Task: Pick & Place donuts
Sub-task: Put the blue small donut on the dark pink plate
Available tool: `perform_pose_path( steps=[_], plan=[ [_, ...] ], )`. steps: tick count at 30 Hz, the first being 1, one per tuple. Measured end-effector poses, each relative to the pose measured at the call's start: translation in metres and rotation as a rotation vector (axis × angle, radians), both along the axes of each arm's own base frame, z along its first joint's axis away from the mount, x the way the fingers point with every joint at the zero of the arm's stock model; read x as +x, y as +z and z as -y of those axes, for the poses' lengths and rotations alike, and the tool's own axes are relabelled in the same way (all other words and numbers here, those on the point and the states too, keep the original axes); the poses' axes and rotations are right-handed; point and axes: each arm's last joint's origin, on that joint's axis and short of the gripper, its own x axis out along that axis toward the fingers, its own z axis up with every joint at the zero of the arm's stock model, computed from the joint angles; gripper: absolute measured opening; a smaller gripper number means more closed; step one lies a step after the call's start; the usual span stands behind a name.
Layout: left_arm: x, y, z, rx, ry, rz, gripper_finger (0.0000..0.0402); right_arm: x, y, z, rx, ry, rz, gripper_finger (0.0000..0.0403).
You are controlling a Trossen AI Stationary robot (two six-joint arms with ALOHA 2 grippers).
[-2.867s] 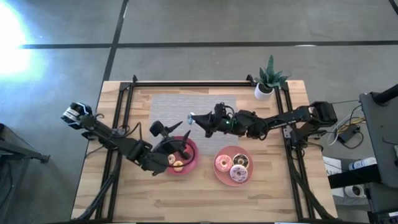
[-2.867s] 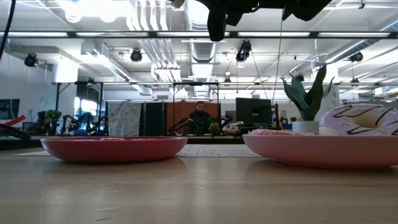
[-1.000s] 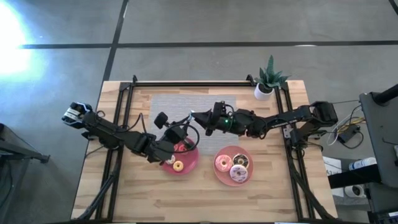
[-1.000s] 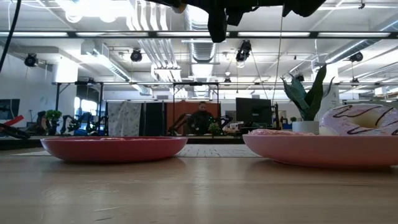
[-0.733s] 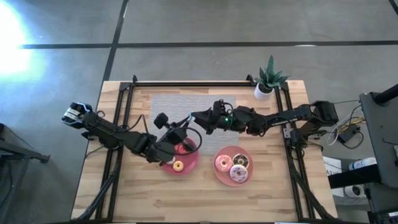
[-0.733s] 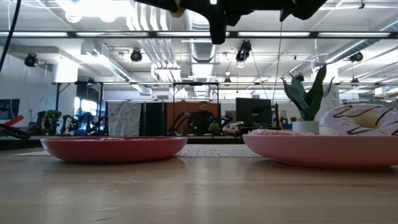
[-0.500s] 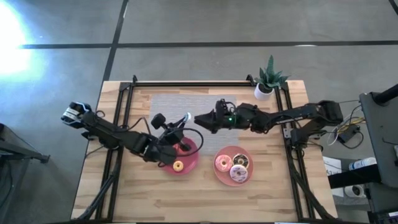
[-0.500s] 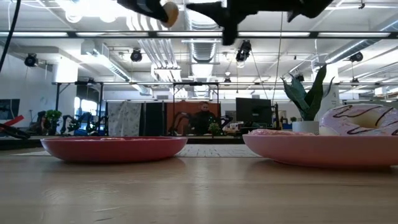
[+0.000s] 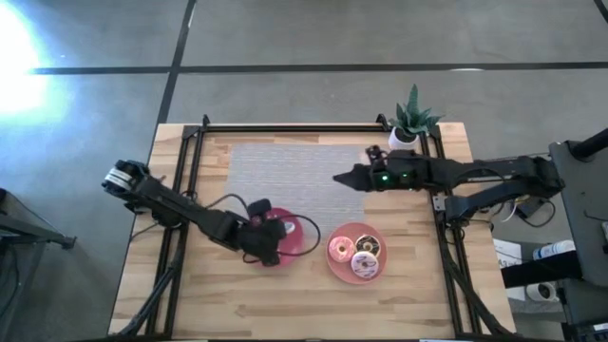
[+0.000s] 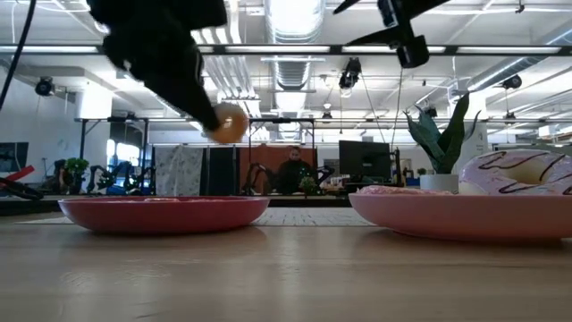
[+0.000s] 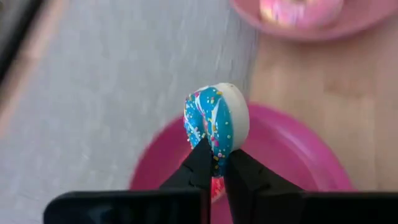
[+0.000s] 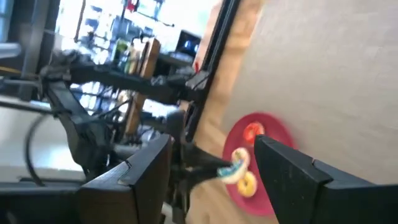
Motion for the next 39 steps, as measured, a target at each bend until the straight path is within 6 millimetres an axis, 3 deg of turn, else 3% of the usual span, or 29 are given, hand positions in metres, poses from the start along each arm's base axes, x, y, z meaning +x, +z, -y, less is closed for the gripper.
perform_pose_path(
  steps=[5,14,29,39],
  plan=[
    [0.014,-0.033,0.005,-0.037,-0.028,-0.134,0.0005,-0.014,0.009,0.001,-0.039,-0.048,0.016,0.0221],
    [0.030,-0.059,0.011,-0.042,-0.032,-0.288,0.0005,-0.018,0.007,0.001,-0.047,-0.051,-0.016,0.0221],
    [0.040,-0.049,0.012,0.023,0.023,-0.322,0.0008,-0.017,-0.004,0.001,-0.043,-0.050,-0.050,0.0221],
    [0.041,-0.053,0.013,-0.018,0.016,-0.317,0.0085,-0.018,-0.007,0.001,-0.029,-0.055,-0.059,0.0221]
  ],
)
